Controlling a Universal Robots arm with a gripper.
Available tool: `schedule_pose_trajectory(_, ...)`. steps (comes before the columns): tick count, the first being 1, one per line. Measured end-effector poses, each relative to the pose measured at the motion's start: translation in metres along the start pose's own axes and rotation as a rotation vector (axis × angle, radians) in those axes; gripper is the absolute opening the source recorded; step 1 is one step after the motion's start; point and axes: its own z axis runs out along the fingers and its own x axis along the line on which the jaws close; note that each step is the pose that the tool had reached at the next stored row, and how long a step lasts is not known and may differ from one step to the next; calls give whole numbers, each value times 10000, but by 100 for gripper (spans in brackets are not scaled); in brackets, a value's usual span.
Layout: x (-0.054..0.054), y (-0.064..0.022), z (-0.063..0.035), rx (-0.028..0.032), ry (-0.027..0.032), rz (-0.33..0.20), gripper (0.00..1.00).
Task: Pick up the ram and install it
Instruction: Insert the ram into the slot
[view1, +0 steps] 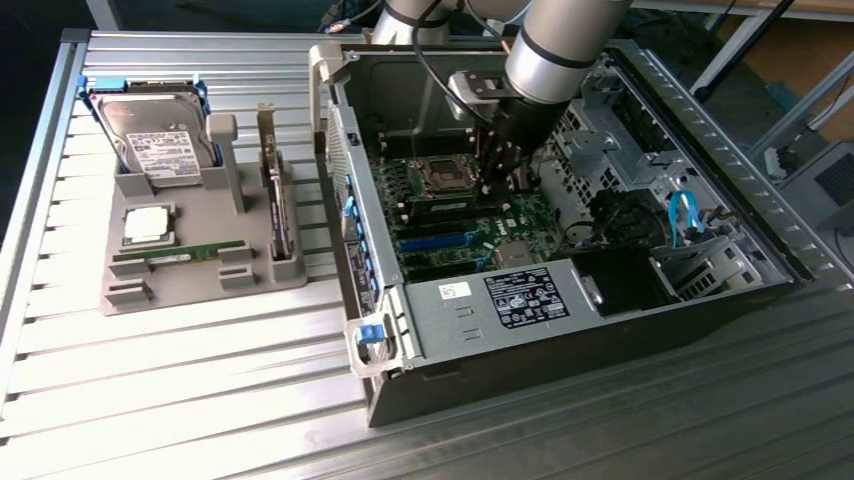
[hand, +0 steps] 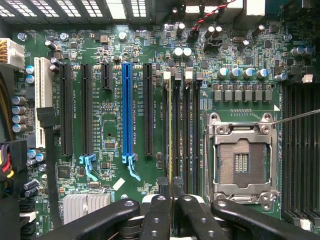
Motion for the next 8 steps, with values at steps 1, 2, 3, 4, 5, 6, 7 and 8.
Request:
schedule_pose_trajectory(1,0,2,0,0,-1,0,12)
schedule_pose_trajectory(2,1,4,0,0,-1,0,12)
schedule_pose_trajectory(3,1,4,0,0,-1,0,12)
schedule_pose_trajectory(4,1,4,0,0,-1,0,12)
schedule_pose_trajectory(5,1,4,0,0,-1,0,12)
schedule_pose_trajectory(6,1,4,0,0,-1,0,12)
schedule_pose_trajectory(7,2,4,1,0,-2,0,12)
schedule_pose_trajectory(8,2,5,2,0,-2,1,12)
